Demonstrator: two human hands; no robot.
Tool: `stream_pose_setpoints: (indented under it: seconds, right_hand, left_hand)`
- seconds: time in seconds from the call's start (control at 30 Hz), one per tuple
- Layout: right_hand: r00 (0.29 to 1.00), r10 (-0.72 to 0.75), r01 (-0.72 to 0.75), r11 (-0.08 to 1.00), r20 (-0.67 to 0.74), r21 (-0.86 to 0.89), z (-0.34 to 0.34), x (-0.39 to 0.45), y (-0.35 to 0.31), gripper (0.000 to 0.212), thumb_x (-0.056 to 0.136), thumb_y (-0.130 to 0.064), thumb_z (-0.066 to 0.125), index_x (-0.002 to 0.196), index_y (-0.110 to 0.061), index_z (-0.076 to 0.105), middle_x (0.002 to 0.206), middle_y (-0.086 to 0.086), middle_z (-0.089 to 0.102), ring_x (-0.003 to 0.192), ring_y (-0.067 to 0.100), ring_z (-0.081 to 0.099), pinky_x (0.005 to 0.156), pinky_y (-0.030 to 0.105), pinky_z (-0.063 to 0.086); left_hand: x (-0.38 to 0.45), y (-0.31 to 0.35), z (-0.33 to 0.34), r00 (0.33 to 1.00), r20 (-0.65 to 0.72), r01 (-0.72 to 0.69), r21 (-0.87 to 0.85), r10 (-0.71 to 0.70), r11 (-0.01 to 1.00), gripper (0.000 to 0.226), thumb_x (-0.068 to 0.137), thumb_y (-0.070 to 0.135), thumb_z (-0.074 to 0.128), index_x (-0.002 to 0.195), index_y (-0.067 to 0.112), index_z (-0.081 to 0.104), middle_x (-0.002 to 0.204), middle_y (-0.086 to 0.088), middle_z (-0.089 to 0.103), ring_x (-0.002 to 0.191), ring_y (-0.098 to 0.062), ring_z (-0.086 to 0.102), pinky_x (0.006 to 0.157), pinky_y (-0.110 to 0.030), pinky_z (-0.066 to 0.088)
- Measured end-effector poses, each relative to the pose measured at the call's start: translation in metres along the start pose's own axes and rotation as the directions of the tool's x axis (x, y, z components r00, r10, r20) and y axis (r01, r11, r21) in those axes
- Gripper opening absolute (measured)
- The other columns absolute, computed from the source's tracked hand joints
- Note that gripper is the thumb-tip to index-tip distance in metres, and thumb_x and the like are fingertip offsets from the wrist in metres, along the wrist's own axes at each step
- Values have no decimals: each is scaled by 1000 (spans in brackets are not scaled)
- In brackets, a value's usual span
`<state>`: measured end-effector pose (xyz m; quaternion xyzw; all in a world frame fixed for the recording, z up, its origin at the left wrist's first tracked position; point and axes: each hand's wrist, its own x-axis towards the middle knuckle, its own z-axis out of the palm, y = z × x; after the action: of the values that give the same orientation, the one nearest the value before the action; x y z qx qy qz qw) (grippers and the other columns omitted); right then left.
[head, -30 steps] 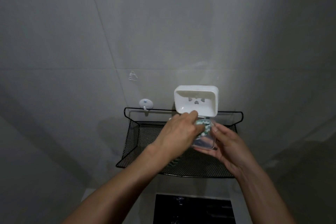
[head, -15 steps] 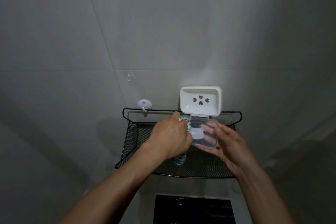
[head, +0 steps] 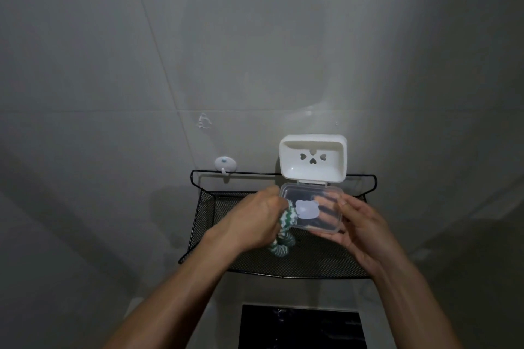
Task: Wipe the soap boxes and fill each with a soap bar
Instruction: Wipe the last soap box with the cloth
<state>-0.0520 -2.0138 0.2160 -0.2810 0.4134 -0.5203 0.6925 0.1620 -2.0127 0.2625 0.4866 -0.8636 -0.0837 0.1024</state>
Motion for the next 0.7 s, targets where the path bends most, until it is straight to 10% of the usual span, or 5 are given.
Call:
stream_pose_setpoints:
  seconds: [0.7]
  right_hand:
    - [1000, 10, -11, 1000, -27, -14, -3, -3, -2, 25, 103, -10, 47, 120, 2, 61, 114, 20, 73, 100, 36, 73, 66, 43, 62]
  left_hand:
    - [4, 11, 13, 993, -114, -19, 74, 27, 997, 18, 99, 25, 51, 102, 16, 66, 96, 1, 42, 88, -16, 48, 78, -31, 41]
